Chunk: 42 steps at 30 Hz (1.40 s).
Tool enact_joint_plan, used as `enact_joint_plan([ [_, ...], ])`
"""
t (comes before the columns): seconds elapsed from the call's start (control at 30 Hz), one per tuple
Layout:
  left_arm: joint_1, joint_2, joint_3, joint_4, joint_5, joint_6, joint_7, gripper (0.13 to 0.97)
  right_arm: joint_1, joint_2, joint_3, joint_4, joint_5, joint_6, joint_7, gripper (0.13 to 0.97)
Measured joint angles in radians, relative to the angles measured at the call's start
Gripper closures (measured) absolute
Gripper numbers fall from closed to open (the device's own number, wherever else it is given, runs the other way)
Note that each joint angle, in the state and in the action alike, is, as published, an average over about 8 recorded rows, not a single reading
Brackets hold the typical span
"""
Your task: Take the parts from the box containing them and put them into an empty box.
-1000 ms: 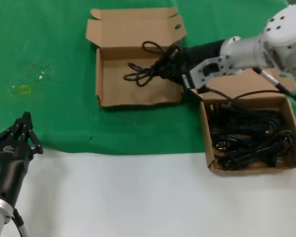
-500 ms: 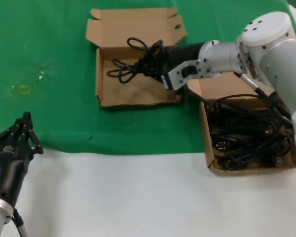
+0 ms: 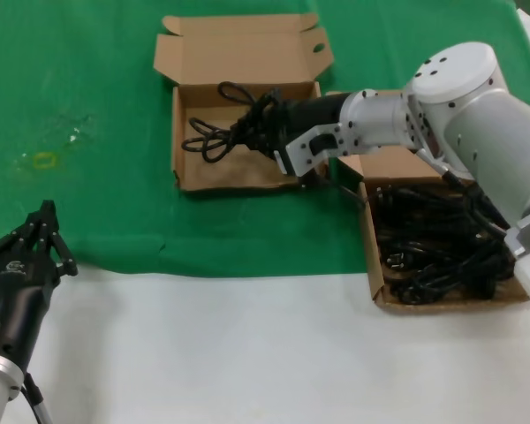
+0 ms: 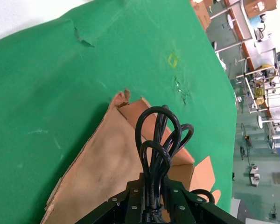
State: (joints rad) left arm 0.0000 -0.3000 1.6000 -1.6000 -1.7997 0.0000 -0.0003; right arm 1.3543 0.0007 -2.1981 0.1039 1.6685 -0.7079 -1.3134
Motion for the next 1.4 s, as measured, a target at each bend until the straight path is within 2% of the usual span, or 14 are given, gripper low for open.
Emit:
enact_joint_plan([
  [0.47,0.000,0.000,0.000,0.000,0.000,0.000,0.000,0.953,0.000,-0.001,-0.163,-0.002,0.165,0.073,-0.001,0.878],
  [0.77,0.000,0.000,0.000,0.000,0.000,0.000,0.000,0.953,0.001,-0.001,-0.227,0.002,0.245,0.082,-0.005,0.801],
  [1.03,0.000,0.000,0.000,0.000,0.000,0.000,0.000,0.953,0.006,-0.001,-0.223,-0.001,0.264,0.069,-0.015,0.652],
  [1.17,0.000,0.000,0.000,0.000,0.000,0.000,0.000,0.953,0.006,-0.001,-0.223,-0.001,0.264,0.069,-0.015,0.652],
  [1.4,0.000,0.000,0.000,0.000,0.000,0.000,0.000,0.934,0.006,-0.001,-0.223,-0.001,0.264,0.069,-0.015,0.462],
])
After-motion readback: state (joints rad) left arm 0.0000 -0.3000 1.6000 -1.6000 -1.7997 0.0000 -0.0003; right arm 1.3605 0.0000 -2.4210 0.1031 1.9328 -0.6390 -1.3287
